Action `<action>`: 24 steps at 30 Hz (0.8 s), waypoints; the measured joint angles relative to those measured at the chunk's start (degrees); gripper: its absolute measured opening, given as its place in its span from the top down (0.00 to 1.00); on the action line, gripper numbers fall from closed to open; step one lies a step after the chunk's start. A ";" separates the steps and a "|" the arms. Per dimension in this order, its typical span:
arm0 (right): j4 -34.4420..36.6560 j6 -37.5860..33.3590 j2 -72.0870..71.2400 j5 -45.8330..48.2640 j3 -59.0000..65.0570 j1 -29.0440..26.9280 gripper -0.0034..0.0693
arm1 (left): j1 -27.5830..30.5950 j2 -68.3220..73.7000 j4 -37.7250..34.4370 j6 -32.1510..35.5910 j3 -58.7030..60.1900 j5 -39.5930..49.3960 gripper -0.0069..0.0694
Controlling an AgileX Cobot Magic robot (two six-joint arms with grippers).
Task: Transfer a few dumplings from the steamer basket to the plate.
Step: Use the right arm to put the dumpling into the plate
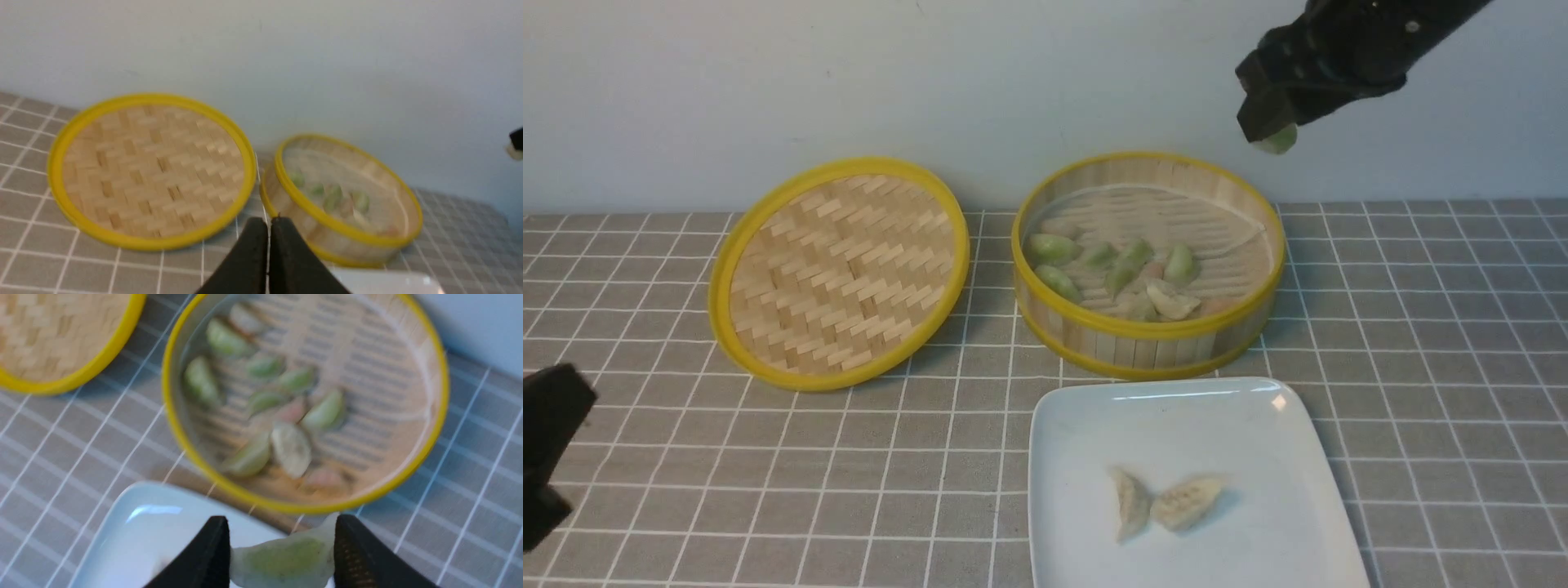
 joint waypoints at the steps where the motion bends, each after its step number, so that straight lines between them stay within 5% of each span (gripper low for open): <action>1: 1.11 -0.42 -2.15 0.00 3.29 0.00 0.54 | 0.00 5.14 0.00 0.94 -4.65 5.15 0.92; 6: 6.89 -2.49 -11.59 -0.20 22.28 0.00 0.54 | -0.05 32.95 0.05 3.04 -27.04 31.15 0.92; 9: 8.87 -3.03 -14.48 -3.35 32.63 0.00 0.55 | -2.05 45.56 1.00 4.56 -35.96 38.89 0.92; 16: 10.48 -7.20 -14.95 -10.47 50.15 0.00 0.55 | -16.22 68.03 9.87 3.59 -53.47 41.42 0.92; 24: 14.73 -5.80 -14.95 -14.16 57.89 0.00 0.55 | -21.88 85.15 13.24 0.92 -73.31 45.62 0.92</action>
